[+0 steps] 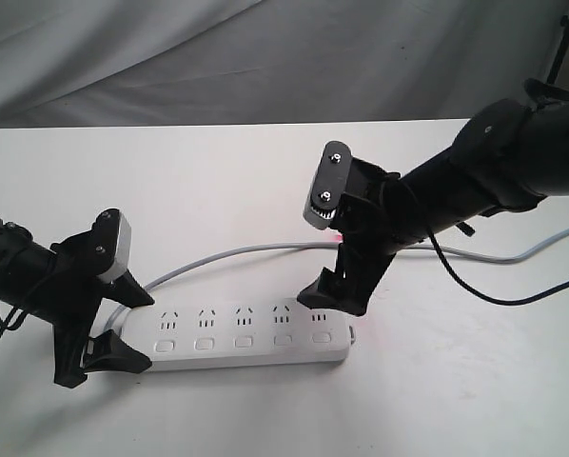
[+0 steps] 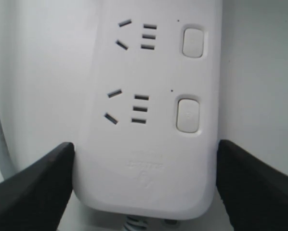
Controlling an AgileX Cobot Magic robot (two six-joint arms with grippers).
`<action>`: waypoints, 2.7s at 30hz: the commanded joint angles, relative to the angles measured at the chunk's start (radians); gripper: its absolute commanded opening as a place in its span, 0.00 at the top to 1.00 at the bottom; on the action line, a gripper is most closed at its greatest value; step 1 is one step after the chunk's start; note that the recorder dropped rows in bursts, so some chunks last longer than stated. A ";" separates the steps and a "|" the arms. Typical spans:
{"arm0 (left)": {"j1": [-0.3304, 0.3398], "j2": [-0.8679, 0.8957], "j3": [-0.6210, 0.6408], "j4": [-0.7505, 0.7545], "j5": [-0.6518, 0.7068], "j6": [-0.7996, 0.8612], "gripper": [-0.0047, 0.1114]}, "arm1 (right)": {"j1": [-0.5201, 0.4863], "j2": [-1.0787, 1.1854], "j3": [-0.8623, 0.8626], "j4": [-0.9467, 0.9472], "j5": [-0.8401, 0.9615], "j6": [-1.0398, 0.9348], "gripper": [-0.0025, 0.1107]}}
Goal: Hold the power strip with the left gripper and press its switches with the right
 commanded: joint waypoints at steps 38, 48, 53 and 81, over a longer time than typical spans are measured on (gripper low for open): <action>-0.002 -0.003 -0.002 -0.004 0.000 -0.002 0.55 | -0.001 -0.122 0.004 0.146 -0.029 0.081 0.60; -0.002 -0.003 -0.002 -0.004 0.000 -0.002 0.55 | -0.007 -0.190 0.004 0.058 0.050 0.204 0.96; -0.002 -0.003 -0.002 -0.004 0.000 -0.002 0.55 | -0.065 -0.293 0.004 0.064 0.156 0.250 0.98; -0.002 -0.003 -0.002 -0.004 0.000 -0.002 0.55 | -0.091 -0.402 0.004 0.074 0.173 0.371 0.98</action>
